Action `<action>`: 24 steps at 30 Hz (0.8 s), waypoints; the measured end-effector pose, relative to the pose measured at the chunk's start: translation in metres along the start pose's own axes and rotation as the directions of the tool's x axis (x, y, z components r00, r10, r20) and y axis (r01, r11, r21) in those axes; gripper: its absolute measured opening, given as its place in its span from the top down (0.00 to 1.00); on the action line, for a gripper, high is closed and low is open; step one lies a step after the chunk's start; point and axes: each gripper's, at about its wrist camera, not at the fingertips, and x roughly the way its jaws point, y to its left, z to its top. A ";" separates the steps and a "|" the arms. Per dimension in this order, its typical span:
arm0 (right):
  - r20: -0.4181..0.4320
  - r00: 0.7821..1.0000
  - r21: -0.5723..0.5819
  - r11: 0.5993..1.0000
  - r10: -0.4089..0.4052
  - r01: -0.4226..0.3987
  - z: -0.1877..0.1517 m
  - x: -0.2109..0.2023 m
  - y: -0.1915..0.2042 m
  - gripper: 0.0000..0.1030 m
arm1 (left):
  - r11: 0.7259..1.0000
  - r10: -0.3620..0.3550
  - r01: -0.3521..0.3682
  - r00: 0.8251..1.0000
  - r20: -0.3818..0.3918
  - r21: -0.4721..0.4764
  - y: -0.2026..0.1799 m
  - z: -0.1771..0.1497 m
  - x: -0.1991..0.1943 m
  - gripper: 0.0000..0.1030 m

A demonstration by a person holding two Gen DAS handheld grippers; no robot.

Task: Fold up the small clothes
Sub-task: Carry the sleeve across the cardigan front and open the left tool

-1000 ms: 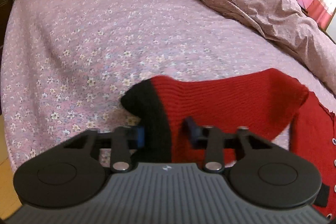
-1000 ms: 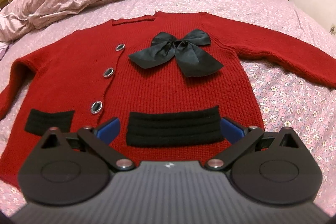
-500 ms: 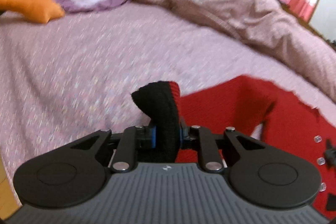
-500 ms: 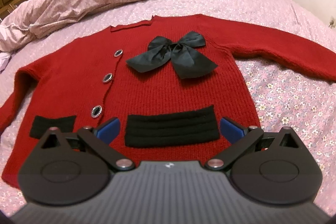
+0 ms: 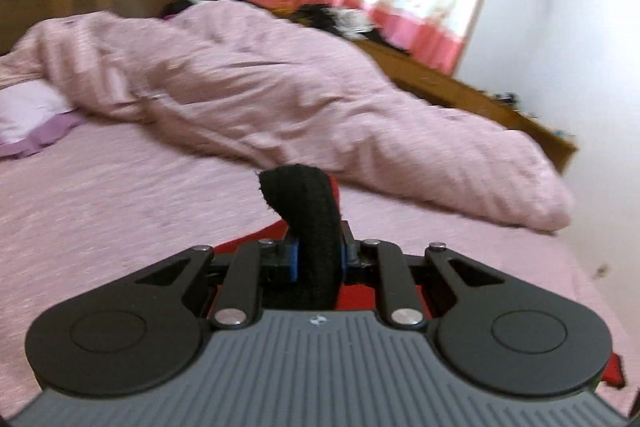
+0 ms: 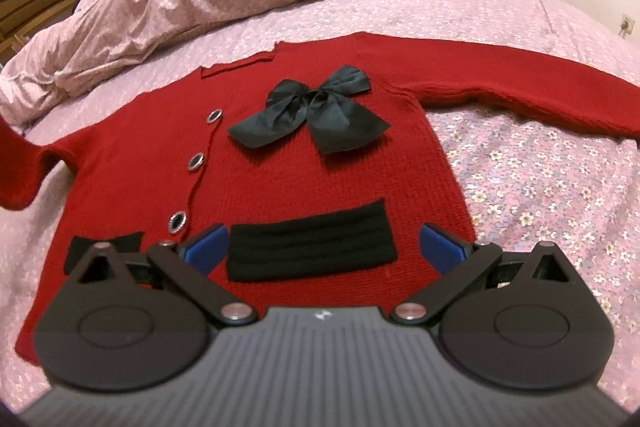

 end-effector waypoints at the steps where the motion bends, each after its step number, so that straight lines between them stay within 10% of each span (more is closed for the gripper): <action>1: 0.003 1.000 0.010 1.000 0.000 0.000 0.000 -0.001 -0.003 0.00 | 1.000 -0.024 0.024 1.000 0.004 0.014 -0.014 0.004 0.004 0.80; 14: 0.015 1.000 0.099 0.995 -0.011 0.009 -0.002 -0.003 -0.033 0.00 | 0.959 -0.246 0.262 0.959 -0.138 0.112 -0.174 -0.026 0.072 0.80; 24: 0.014 1.000 0.132 0.991 -0.006 0.004 -0.003 0.001 -0.047 0.00 | 0.937 -0.244 0.312 0.907 -0.344 0.159 -0.223 -0.111 0.140 0.80</action>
